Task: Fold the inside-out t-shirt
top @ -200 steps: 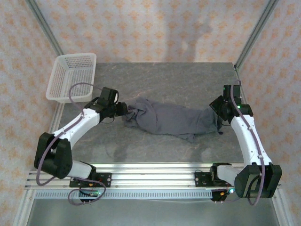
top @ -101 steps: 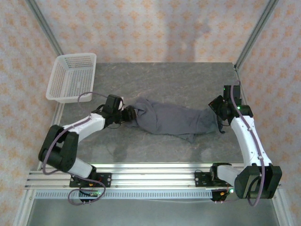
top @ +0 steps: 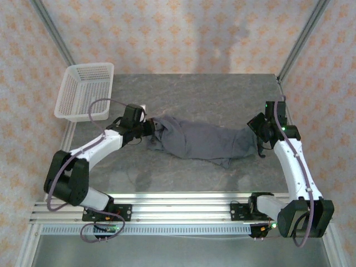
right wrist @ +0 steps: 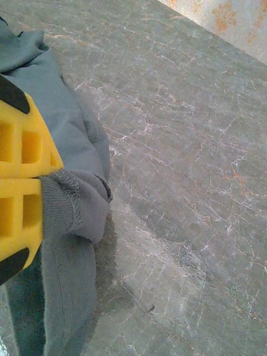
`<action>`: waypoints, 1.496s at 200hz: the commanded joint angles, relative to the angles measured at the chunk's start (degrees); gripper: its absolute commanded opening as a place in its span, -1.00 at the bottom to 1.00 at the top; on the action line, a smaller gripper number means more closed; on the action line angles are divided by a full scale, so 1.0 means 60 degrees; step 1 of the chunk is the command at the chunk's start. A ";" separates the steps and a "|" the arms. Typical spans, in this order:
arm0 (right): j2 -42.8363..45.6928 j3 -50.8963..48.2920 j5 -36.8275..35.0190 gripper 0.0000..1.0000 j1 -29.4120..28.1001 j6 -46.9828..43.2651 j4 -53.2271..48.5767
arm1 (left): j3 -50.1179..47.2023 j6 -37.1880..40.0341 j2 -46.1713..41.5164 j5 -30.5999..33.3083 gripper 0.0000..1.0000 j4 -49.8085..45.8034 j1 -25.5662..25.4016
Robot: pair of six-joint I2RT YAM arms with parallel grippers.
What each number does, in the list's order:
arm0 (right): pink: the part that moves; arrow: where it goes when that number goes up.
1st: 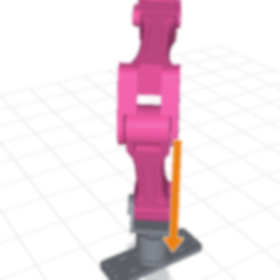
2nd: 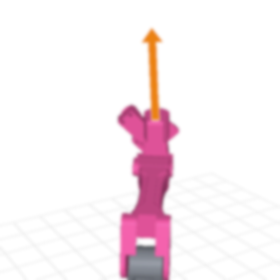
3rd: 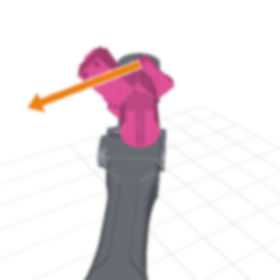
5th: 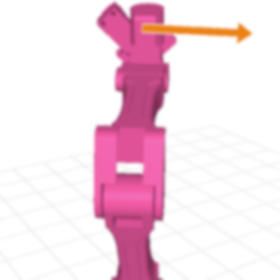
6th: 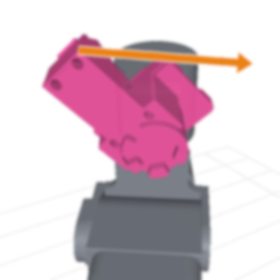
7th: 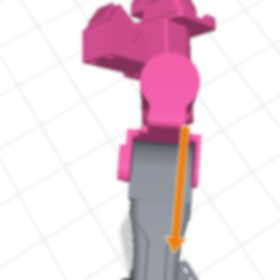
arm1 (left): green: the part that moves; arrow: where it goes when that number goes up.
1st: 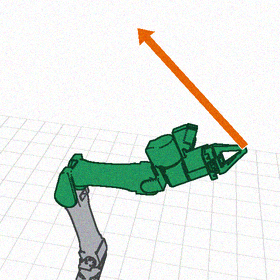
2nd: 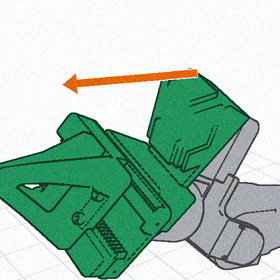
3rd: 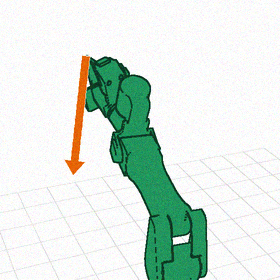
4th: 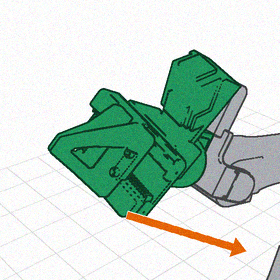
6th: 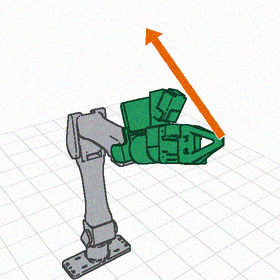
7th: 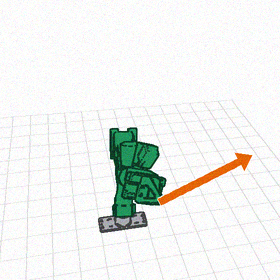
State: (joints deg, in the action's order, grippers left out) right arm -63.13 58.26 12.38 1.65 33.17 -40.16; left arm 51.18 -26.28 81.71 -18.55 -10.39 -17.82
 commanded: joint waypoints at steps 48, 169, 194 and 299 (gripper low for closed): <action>0.0698 0.6665 -0.2080 -1.00 0.0036 -0.0220 -0.0631 | 0.6599 0.1857 -0.3399 0.3319 -1.00 -0.4331 0.0231; 0.1462 1.0333 -0.2511 -1.00 0.0034 0.0134 0.1716 | 1.0126 0.2350 -0.5078 0.4182 -1.00 -0.3367 0.0223; 0.1297 1.0319 -0.2357 -1.00 0.0033 0.0460 0.1419 | 1.0014 0.2422 -0.5097 0.3977 -1.00 -0.3369 0.0231; -0.4189 0.6170 0.0143 -0.68 -0.0317 0.2725 0.1693 | 0.6195 0.2172 -0.0500 0.5304 -0.85 -0.1581 0.0649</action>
State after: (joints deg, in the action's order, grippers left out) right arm -82.17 101.51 10.79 1.02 47.86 -31.59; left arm 93.54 -11.99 68.25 10.48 -24.95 -16.14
